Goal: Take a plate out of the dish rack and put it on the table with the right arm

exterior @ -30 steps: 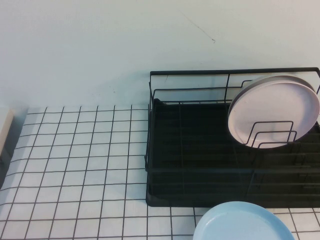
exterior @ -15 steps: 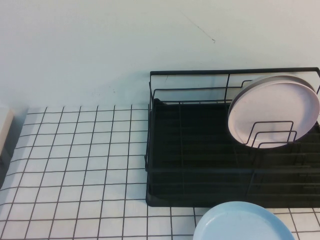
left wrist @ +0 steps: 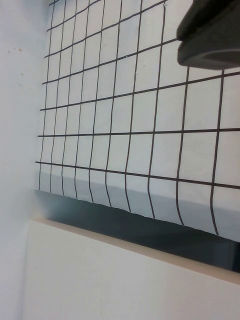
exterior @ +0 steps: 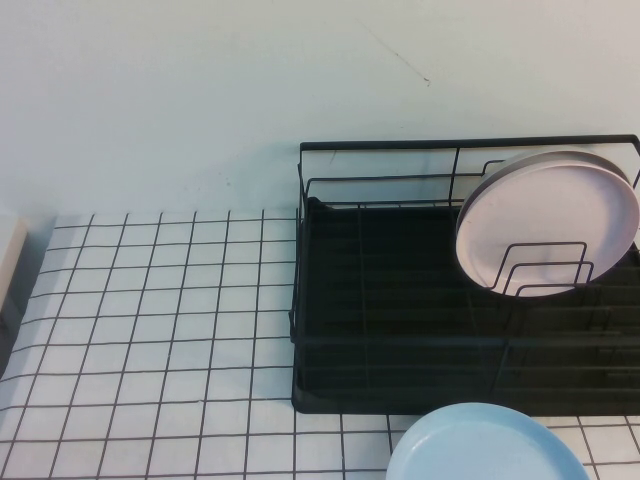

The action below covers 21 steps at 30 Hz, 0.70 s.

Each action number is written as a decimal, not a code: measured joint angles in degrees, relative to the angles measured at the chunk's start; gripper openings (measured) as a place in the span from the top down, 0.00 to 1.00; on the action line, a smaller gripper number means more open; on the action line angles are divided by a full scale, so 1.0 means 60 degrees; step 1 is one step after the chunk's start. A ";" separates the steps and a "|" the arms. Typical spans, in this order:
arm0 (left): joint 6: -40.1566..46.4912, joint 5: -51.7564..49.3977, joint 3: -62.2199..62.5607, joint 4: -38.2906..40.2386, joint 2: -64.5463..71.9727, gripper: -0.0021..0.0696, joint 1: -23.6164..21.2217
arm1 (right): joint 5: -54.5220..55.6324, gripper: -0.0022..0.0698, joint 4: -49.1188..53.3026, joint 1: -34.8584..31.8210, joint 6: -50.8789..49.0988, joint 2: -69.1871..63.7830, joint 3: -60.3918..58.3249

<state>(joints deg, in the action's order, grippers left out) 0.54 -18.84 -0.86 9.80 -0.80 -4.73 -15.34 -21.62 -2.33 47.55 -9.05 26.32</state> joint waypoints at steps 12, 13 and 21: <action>0.0000 0.0000 0.0000 0.0000 0.0000 0.98 0.0000 | 0.1085 0.97 0.1908 -0.0631 -0.4357 0.1594 -0.4496; 0.0000 0.0000 0.0000 0.0000 0.0000 0.98 0.0000 | 0.0993 0.97 0.2026 -0.0648 -0.4571 0.1612 -0.4596; 0.0000 0.0000 0.0000 0.0026 0.0000 0.98 0.0000 | -0.0599 0.97 0.2944 -0.0668 -0.5659 0.1613 -0.4656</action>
<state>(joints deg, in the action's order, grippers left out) 0.54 -18.84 -0.86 9.95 -0.80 -4.73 -18.94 -3.96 -6.34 13.59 0.63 -1.62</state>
